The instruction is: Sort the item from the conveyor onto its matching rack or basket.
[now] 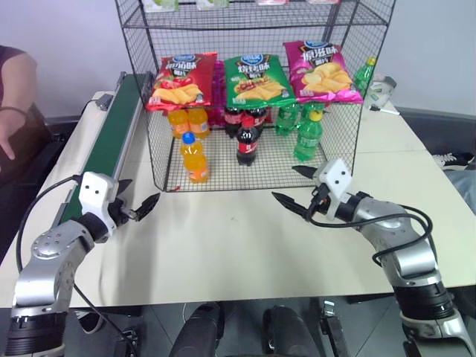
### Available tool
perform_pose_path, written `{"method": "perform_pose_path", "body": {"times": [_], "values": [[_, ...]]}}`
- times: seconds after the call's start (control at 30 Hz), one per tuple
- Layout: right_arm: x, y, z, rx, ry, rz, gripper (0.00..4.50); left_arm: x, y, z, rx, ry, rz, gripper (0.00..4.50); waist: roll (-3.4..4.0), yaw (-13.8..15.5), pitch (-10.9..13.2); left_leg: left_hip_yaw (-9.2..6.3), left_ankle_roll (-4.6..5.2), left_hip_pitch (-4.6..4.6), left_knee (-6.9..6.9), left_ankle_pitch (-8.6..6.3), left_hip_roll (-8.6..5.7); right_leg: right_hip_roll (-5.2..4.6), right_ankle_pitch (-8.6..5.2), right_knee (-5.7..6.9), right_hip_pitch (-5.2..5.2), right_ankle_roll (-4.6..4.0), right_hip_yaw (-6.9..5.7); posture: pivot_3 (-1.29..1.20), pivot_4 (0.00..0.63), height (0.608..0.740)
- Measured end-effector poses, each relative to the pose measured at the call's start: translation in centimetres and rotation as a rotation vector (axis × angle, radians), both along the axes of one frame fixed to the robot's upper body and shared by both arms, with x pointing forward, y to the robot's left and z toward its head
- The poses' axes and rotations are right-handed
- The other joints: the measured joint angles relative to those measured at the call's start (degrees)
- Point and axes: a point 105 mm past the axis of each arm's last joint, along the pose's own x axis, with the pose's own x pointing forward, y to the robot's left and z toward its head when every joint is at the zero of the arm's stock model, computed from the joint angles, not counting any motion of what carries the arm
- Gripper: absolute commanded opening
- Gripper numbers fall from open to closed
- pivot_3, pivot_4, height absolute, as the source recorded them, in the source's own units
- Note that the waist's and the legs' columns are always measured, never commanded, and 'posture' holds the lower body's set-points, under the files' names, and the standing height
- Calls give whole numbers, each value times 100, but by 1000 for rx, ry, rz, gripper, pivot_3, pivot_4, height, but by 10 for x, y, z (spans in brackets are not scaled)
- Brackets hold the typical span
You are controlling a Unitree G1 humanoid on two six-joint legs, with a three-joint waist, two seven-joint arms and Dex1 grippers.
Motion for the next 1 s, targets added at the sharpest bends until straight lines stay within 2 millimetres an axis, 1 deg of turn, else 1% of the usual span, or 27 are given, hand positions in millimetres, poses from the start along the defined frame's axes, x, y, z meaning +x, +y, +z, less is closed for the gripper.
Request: {"method": "perform_pose_path", "body": {"times": [0.27,0.73,1.0], "values": [[1,3,-3,9,8,6,4500,0,0,-2,-7,4,5,4452,1,-2,0,0,0,0,-1,0,0,0,0,0,0,0,0,0,150,740],[1,6,-2,15,0,14,4500,0,2,-4,-8,8,20,4452,1,-1,0,0,0,0,-1,0,0,0,0,-1,-1,-1,0,0,150,740],[5,6,-1,14,-3,10,4500,0,1,-5,-17,8,27,4452,1,1,0,0,0,0,-2,0,0,0,0,-2,-1,-1,0,0,150,740]]}}
